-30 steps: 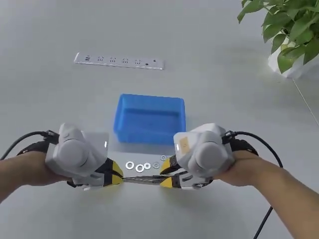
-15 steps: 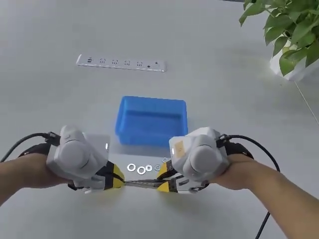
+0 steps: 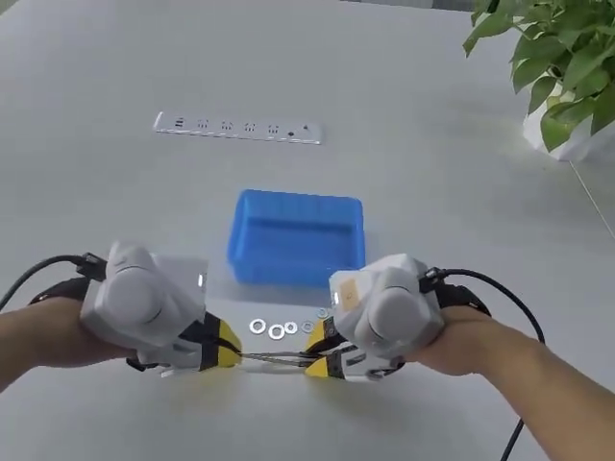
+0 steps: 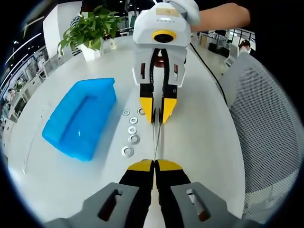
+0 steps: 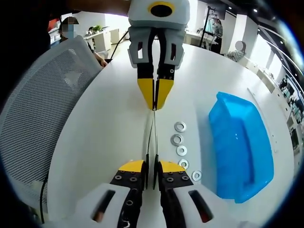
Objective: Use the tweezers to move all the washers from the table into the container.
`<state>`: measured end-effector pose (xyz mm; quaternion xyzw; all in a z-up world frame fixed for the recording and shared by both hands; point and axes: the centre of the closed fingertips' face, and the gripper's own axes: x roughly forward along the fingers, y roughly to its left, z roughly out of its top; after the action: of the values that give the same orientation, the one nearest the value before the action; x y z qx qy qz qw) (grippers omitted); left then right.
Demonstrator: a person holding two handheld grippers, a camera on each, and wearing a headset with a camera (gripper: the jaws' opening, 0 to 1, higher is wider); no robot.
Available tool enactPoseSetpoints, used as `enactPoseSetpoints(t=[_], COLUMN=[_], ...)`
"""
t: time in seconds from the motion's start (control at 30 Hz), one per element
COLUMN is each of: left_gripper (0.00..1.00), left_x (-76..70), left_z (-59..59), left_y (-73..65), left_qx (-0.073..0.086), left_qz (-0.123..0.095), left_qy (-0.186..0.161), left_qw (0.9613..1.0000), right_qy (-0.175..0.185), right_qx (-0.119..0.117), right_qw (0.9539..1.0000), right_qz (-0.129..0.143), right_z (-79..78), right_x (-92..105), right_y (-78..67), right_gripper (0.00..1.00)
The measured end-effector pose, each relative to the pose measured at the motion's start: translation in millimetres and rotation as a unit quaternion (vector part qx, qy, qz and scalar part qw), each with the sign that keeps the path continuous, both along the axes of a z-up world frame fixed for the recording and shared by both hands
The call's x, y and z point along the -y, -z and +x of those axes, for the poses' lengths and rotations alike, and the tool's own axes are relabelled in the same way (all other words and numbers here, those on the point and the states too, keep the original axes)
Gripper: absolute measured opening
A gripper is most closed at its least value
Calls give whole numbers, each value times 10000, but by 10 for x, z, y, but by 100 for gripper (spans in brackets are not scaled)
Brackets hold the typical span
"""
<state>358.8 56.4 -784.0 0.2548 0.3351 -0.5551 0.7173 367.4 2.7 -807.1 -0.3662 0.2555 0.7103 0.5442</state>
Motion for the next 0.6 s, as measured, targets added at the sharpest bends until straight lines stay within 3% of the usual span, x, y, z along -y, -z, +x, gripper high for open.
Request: enactPoseSetpoints(t=[0.3,0.6], left_gripper=[5,5], left_x=[77,247], left_z=[-30,-19], left_y=[-274,-588], left_qx=[102,277], left_qz=[-135,-312], left_qy=[75,271], left_qw=[9998,9988], right_qy=[26,105], right_qx=[-28,-50], right_qw=[10000,9999], right_qz=[0,-7], right_z=[-45,-79], right_x=[-4,15], right_y=[-7,-55], right_gripper=[13,12])
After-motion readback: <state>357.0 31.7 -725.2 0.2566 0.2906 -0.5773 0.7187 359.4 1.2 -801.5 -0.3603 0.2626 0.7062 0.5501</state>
